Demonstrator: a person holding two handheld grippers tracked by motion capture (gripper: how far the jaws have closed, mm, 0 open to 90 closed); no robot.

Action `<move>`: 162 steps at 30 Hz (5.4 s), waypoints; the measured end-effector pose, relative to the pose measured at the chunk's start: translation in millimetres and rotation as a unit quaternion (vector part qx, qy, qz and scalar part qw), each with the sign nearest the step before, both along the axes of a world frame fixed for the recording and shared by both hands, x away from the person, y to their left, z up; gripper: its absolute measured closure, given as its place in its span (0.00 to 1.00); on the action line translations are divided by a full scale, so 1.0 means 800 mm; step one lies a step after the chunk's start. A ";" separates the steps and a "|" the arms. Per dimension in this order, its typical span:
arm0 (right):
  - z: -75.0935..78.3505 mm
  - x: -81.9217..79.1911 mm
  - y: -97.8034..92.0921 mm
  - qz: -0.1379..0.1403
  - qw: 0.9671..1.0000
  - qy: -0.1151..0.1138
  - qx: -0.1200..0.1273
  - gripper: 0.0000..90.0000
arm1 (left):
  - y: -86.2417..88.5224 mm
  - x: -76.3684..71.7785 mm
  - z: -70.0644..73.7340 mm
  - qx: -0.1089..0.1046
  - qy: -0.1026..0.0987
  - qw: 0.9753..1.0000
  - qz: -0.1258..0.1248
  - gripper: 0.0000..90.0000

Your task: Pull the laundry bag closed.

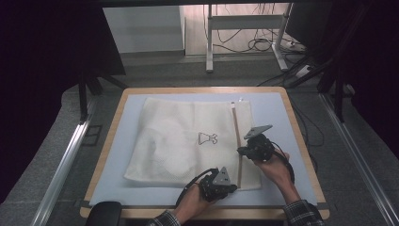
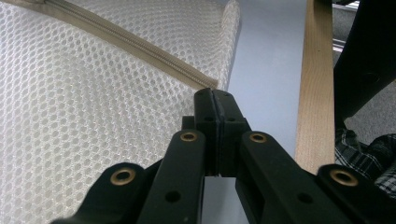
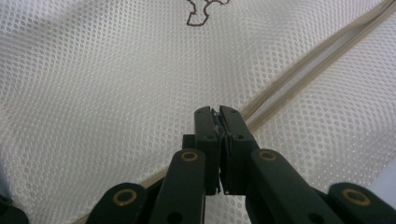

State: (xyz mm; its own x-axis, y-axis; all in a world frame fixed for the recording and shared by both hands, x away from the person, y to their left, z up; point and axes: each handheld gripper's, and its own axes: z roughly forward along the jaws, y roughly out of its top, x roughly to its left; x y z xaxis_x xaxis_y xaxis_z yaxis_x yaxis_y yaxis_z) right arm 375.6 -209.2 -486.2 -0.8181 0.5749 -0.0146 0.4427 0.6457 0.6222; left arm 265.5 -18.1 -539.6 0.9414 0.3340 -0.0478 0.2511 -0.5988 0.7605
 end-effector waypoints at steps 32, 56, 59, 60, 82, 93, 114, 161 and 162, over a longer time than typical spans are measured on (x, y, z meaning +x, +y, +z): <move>0.003 0.034 0.009 -0.012 1.000 -0.014 -0.005 0.96 | 0.000 -0.001 0.000 -0.001 -0.001 1.000 0.002 1.00; 0.002 0.068 0.013 -0.032 0.999 -0.018 -0.005 0.96 | -0.001 -0.002 0.000 0.000 -0.005 1.000 0.002 1.00; 0.002 0.073 0.015 -0.033 0.999 -0.019 -0.006 0.96 | -0.001 -0.002 0.000 0.000 -0.005 1.000 0.003 1.00; 0.001 0.075 0.015 -0.032 0.999 -0.020 -0.006 0.96 | -0.001 -0.002 0.000 0.000 -0.005 1.000 0.003 1.00; -0.002 0.105 0.020 -0.048 0.999 -0.020 -0.006 0.96 | -0.001 -0.002 0.000 0.000 -0.007 1.000 0.002 1.00; -0.008 0.122 0.022 -0.058 0.998 -0.019 -0.006 0.96 | -0.001 -0.003 0.000 0.000 -0.007 1.000 0.003 1.00; -0.004 0.153 0.026 -0.067 0.997 -0.027 -0.009 0.96 | -0.001 -0.003 0.000 0.000 -0.006 1.000 0.003 1.00; -0.013 0.221 0.032 -0.103 0.994 -0.022 -0.005 0.96 | -0.001 -0.003 0.000 -0.001 -0.007 1.000 0.004 1.00; -0.013 0.222 0.032 -0.104 0.994 -0.023 -0.004 0.96 | -0.001 -0.003 0.000 0.000 -0.007 1.000 0.004 1.00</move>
State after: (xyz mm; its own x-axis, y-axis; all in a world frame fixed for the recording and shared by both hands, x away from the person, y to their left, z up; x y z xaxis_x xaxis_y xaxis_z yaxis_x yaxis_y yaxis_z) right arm 553.4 -183.6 -496.5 -0.6799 0.7313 -0.0545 0.5386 0.5484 0.6397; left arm 263.0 -19.1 -539.8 0.9393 0.3412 -0.0346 0.2447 -0.5963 0.7646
